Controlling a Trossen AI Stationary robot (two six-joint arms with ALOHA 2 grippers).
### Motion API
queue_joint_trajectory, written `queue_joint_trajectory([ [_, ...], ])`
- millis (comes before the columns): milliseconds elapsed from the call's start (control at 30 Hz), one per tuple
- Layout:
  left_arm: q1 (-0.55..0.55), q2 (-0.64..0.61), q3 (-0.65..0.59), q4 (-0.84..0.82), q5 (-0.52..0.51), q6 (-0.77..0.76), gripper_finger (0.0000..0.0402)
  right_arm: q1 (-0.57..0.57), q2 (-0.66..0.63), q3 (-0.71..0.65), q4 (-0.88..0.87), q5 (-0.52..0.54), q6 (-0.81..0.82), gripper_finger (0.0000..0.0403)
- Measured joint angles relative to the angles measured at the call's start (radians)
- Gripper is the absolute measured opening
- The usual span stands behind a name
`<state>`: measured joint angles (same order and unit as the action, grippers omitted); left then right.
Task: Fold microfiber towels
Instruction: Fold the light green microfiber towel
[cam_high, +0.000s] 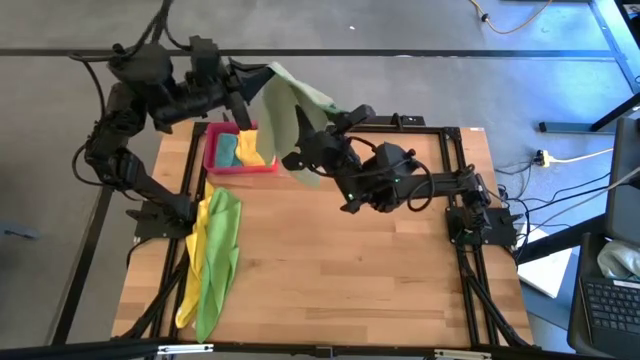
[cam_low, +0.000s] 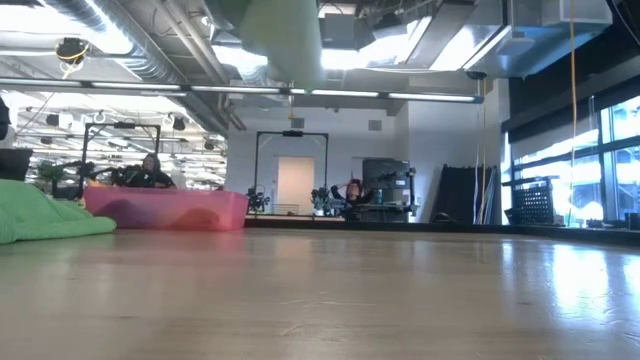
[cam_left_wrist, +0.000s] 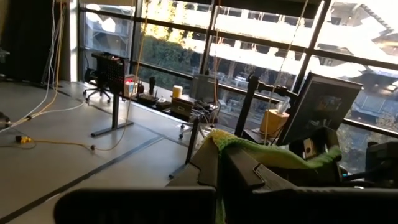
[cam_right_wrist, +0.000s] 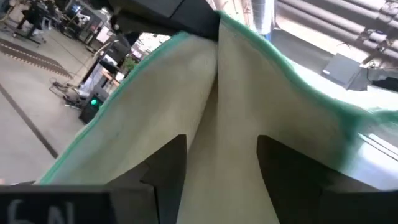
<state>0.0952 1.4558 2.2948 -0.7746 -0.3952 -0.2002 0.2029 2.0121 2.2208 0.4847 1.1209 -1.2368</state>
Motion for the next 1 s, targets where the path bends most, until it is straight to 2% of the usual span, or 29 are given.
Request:
queue_joint_trajectory([
  [200, 0.001, -0.029, 0.0, -0.004, -0.027, 0.024, 0.0, 0.032, 0.0, 0.006, 0.001, 0.063, -0.045, 0.0197],
  [567, 0.0, -0.039, 0.0, -0.07, -0.033, 0.002, 0.0, 0.034, 0.0, 0.007, 0.005, 0.06, -0.062, 0.0197],
  [1000, 0.0, -0.045, 0.0, -0.072, -0.033, 0.011, 0.0, 0.04, 0.0, 0.007, 0.006, 0.058, -0.081, 0.0197],
])
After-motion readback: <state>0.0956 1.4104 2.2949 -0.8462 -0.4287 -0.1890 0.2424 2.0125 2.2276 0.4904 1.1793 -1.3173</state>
